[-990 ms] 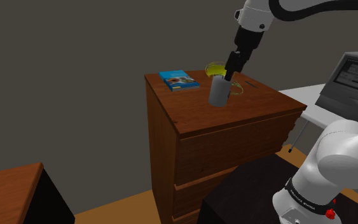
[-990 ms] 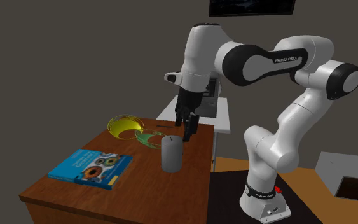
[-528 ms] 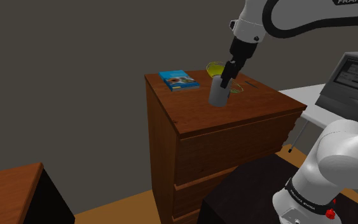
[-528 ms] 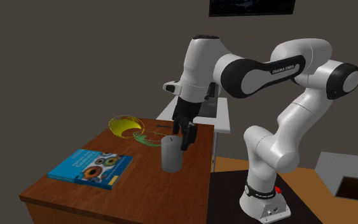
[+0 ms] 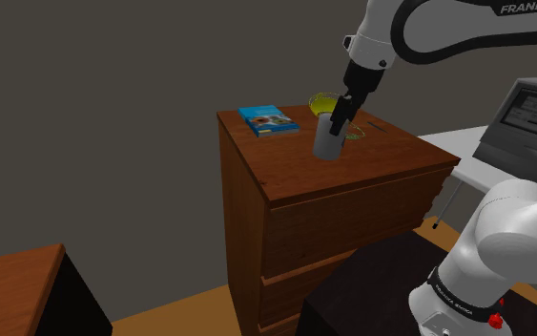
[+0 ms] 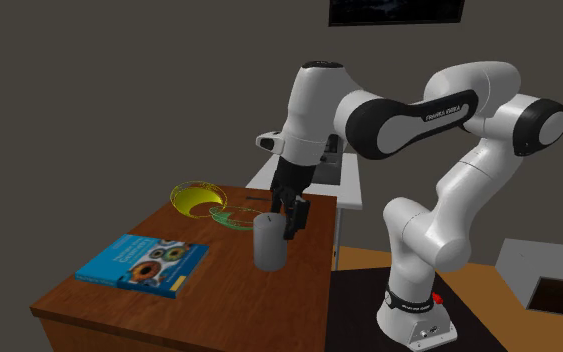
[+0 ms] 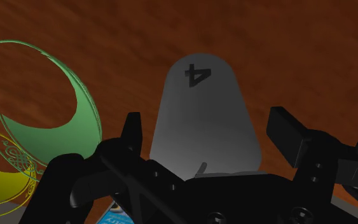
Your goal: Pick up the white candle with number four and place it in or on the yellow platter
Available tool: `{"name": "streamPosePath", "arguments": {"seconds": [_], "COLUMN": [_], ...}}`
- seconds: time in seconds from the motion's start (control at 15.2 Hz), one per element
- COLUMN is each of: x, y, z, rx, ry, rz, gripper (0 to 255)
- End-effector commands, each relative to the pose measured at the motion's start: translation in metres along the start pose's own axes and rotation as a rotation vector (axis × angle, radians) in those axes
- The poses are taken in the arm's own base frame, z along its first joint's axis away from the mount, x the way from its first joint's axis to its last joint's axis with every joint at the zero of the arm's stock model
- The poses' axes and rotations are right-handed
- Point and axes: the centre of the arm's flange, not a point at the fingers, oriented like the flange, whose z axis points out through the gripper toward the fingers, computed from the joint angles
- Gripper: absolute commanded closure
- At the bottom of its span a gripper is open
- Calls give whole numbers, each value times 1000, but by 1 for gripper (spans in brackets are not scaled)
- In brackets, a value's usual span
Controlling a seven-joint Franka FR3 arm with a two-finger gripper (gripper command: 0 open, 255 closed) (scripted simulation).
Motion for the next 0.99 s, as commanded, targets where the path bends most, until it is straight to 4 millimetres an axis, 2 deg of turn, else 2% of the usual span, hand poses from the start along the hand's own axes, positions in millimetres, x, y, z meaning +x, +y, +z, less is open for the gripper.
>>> {"name": "streamPosePath", "arguments": {"seconds": [0.0, 0.59, 0.92], "x": [0, 0, 5], "y": [0, 0, 3], "z": [0, 0, -26], "rx": [0, 0, 0], "ry": [0, 0, 0], "rz": [0, 0, 0], "gripper": [255, 255, 255]}}
